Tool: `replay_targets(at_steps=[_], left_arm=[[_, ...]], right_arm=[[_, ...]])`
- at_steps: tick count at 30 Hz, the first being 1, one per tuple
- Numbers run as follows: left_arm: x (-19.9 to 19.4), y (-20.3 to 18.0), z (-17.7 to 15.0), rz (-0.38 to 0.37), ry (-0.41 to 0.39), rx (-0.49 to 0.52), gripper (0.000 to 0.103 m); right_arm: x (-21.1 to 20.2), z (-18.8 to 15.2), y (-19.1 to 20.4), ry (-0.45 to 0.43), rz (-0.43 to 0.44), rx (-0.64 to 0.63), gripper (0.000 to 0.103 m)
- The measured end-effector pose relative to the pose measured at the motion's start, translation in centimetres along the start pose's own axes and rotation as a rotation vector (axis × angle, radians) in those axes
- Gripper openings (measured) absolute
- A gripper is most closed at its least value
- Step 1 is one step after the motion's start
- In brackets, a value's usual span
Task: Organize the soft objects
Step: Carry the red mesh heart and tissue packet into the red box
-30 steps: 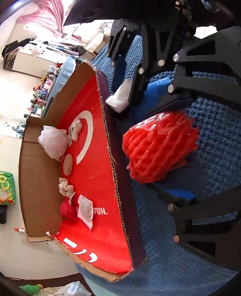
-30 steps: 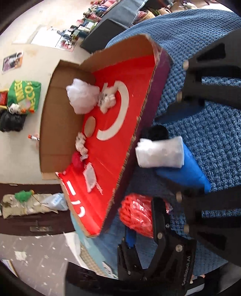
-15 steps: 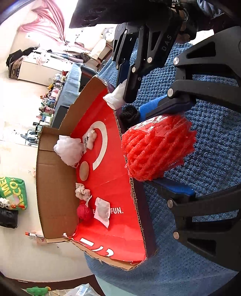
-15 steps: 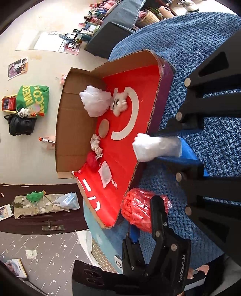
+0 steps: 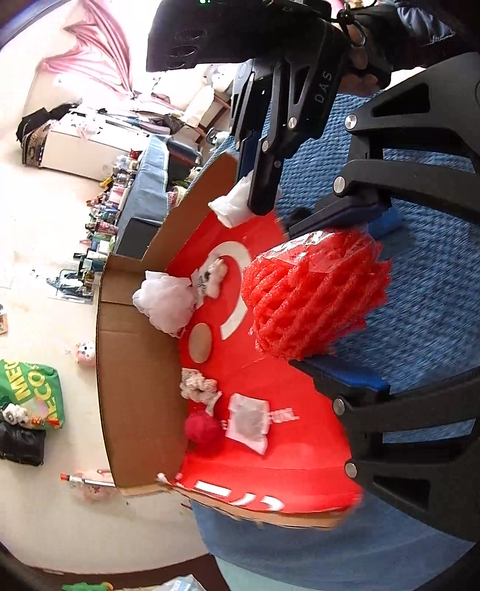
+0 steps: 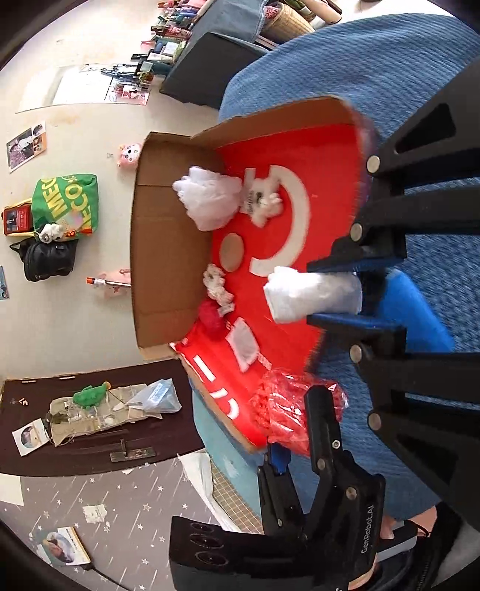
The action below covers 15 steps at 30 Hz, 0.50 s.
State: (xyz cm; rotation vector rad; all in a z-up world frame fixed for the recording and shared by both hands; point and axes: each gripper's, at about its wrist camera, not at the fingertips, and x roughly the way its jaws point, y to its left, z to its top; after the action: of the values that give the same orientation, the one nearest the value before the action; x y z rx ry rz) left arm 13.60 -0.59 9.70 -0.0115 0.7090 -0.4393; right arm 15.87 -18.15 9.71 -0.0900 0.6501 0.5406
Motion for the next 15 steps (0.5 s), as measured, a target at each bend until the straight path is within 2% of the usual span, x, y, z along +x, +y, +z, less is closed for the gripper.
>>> replay_targets(at_steps=[6,11,15], left_arm=[[3.5,1.7,4.2,-0.010,0.074,0.049,0.059],[7.5,3.4,6.8,0.004,0.167,0.073,0.059],[10.1,4.2,7.8,0.009,0.228,0.096,0.059]], right_arm=[[3.4,3.4,-1.6,0.048,0.036,0.009,0.023],[7.9,5.6,-4.1,0.149,0.100,0.075,0.025],[10.6,6.5,-4.9,0.215,0.091,0.070,0.025]])
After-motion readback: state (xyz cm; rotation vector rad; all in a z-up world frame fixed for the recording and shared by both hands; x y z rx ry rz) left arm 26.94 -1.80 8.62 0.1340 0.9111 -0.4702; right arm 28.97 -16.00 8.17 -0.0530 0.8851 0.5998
